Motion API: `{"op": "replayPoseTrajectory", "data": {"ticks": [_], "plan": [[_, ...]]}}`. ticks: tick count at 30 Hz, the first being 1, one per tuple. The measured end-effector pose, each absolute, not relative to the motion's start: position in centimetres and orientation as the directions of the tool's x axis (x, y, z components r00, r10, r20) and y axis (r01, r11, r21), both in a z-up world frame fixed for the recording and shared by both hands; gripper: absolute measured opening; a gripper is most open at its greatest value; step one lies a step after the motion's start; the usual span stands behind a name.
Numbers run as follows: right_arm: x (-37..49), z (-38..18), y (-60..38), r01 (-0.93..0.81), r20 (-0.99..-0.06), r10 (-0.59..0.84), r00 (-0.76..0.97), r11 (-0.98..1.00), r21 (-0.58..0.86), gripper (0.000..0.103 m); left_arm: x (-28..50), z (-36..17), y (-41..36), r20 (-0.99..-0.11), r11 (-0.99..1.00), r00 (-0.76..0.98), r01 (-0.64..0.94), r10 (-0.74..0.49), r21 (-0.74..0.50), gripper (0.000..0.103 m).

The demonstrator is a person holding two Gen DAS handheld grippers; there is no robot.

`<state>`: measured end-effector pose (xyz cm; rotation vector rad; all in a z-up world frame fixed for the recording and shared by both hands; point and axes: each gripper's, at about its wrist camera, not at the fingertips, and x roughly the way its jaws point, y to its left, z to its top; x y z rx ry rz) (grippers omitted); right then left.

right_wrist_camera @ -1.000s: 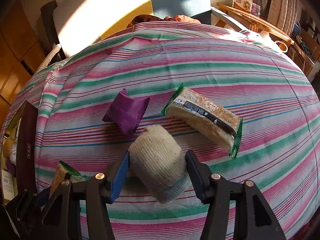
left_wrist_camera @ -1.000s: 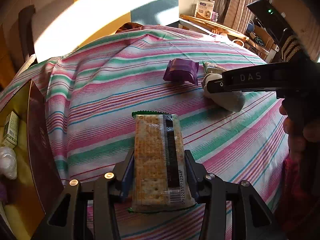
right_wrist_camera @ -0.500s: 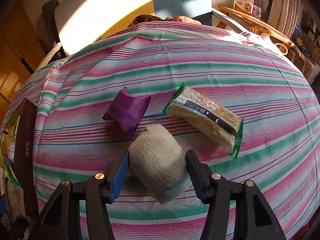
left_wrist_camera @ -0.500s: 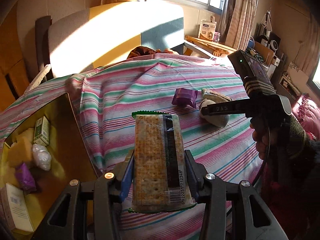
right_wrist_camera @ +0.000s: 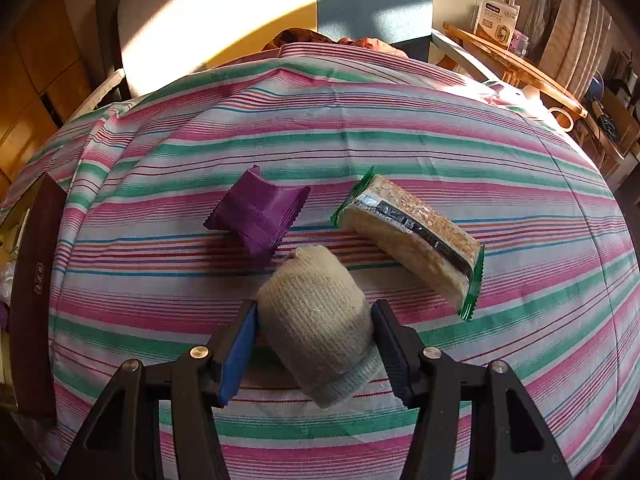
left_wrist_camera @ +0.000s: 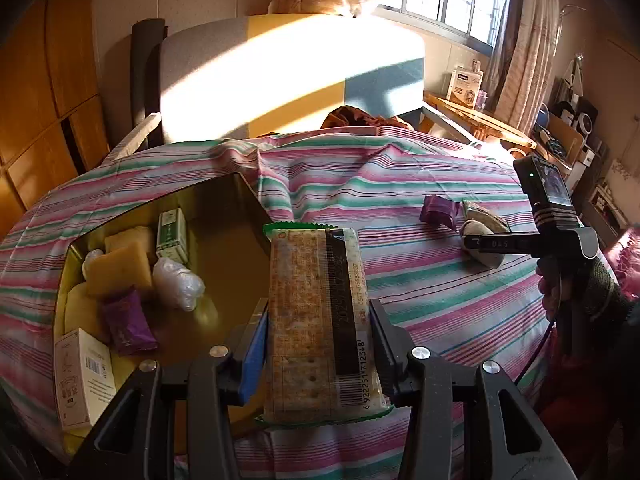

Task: Organize objects
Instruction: 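Lower the cracker packet into the gold tray and open the left tool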

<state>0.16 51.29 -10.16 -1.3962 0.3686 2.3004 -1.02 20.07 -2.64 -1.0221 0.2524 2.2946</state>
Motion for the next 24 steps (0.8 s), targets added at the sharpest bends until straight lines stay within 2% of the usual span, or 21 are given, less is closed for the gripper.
{"op": "replayPoseTrajectory", "data": {"ticks": [7,16,24], "plan": [[0.0,-10.4,50.9,-0.47,-0.891,0.245,-0.381,-0.882,-0.041,0.058,-3.1,-3.9,15.0,-0.755,-0.861,-0.526,-0.499,0.39,-0.097,0.047],[0.0,-10.3,50.7,-0.473,-0.892,0.253,-0.376,-0.88,-0.05,0.056,-6.4,-6.1,8.1,-0.807,-0.898,-0.426,-0.347,0.408,-0.271,0.047],[-0.1,-10.3,50.7,-0.468,-0.892,0.251,-0.375,-0.882,-0.051,0.056,-7.3,-7.4,8.4,-0.839,-0.926,-0.43,-0.317,0.333,-0.205,0.047]]}}
